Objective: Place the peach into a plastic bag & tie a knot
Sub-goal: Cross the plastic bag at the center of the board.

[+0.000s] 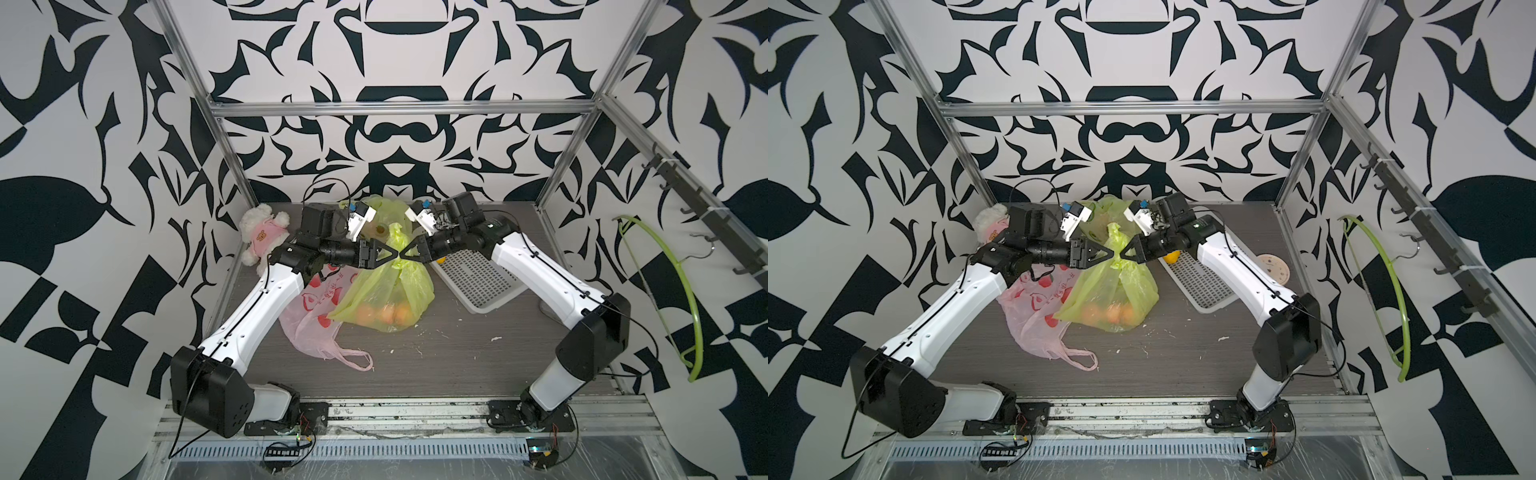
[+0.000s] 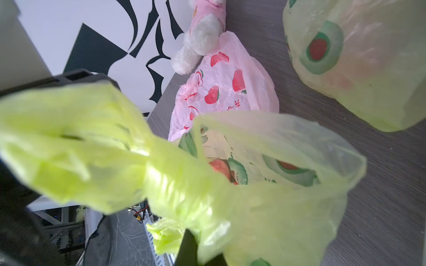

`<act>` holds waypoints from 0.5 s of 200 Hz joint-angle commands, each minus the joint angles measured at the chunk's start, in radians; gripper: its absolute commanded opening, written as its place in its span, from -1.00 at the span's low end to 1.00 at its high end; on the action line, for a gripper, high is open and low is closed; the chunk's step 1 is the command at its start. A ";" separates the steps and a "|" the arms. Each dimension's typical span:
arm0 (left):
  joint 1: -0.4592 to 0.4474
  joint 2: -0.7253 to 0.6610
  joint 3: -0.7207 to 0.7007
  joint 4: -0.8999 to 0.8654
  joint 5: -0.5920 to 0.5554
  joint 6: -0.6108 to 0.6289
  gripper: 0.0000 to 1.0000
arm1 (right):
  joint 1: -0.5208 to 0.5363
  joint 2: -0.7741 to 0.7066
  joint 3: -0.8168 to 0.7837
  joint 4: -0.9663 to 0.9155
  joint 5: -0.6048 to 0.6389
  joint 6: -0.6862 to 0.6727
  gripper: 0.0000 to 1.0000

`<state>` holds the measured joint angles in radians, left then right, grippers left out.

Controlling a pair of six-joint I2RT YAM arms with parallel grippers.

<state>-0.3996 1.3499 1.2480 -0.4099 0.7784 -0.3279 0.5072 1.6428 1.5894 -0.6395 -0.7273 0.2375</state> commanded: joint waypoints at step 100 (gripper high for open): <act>-0.094 0.026 -0.058 0.022 -0.365 0.118 0.56 | -0.029 -0.039 -0.004 0.231 -0.264 0.197 -1.00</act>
<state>-0.4957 1.3914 1.2106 -0.4664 0.4698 -0.2092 0.4759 1.6119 1.5845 -0.4992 -0.9253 0.3813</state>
